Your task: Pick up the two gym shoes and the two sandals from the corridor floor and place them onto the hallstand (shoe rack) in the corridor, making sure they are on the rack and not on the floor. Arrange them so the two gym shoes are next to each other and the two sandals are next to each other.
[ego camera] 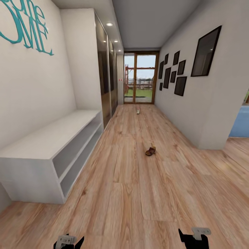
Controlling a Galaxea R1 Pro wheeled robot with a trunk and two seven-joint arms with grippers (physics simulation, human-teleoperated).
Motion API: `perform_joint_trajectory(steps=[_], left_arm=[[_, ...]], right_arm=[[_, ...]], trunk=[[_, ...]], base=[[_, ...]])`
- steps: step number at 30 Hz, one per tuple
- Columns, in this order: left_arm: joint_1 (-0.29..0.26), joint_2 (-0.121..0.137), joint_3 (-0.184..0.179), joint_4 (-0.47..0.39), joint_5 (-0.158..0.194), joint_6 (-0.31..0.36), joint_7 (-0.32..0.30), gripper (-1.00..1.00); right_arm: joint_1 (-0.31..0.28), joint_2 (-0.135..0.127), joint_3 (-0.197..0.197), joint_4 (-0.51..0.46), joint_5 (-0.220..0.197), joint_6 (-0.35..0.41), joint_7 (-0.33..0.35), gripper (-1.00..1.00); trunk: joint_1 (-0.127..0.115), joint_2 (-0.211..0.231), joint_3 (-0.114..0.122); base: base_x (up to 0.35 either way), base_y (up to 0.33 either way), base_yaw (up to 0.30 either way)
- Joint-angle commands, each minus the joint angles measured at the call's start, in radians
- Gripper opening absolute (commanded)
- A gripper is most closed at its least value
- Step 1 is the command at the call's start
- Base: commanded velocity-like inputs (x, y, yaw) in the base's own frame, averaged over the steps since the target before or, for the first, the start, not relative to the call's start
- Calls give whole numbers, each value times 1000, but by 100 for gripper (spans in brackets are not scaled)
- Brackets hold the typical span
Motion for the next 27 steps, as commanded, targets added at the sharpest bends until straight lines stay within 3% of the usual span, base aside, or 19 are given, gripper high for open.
perform_joint_trajectory(steps=[1, 27], left_arm=[[-1, 0, -1, 1, 9, 0, -7, 100], [-1, 0, -1, 1, 10, 0, -7, 100]], right_arm=[[-1, 0, -9, 1, 0, -3, 9, 100], [-1, 0, -9, 1, 0, -3, 10, 100]], trunk=[[0, 0, -1], [0, 0, -1]], base=[[339, 0, 0], [339, 39, 0]])
